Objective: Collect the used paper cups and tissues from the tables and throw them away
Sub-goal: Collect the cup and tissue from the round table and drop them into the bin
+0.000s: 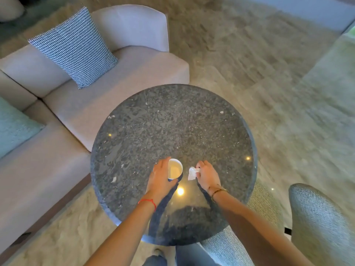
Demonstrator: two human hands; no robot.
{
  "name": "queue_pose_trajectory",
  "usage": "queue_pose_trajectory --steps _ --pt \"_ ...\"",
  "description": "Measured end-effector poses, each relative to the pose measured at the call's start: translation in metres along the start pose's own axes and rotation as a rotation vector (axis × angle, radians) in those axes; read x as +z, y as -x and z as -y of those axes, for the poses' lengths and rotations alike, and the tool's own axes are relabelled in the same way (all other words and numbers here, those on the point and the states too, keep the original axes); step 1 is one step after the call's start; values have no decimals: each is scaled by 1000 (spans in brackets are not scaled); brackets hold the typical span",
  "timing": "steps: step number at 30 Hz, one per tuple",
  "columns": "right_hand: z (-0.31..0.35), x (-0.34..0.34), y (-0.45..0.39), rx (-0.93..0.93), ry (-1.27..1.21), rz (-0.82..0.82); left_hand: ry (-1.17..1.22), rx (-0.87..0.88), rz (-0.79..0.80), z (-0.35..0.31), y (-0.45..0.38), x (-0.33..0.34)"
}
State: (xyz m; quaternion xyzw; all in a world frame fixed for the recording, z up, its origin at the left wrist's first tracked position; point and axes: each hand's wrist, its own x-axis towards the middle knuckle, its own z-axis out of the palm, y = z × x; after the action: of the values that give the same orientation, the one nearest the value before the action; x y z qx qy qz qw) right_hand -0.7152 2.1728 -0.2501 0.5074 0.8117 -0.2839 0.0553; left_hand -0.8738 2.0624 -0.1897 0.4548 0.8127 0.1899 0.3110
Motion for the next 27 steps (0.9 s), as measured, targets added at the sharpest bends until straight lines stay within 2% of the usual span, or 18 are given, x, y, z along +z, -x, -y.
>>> queue_pose_trajectory --steps 4,9,17,27 --pt "0 -6 10 70 -119 -40 35 33 1 1 2 -4" --pt "-6 -20 59 122 -291 -199 35 128 6 7 21 -13" --pt "2 -12 195 249 -360 -494 106 379 41 20 88 -35" --pt "33 32 396 472 -492 -796 24 706 229 -1 191 -37"
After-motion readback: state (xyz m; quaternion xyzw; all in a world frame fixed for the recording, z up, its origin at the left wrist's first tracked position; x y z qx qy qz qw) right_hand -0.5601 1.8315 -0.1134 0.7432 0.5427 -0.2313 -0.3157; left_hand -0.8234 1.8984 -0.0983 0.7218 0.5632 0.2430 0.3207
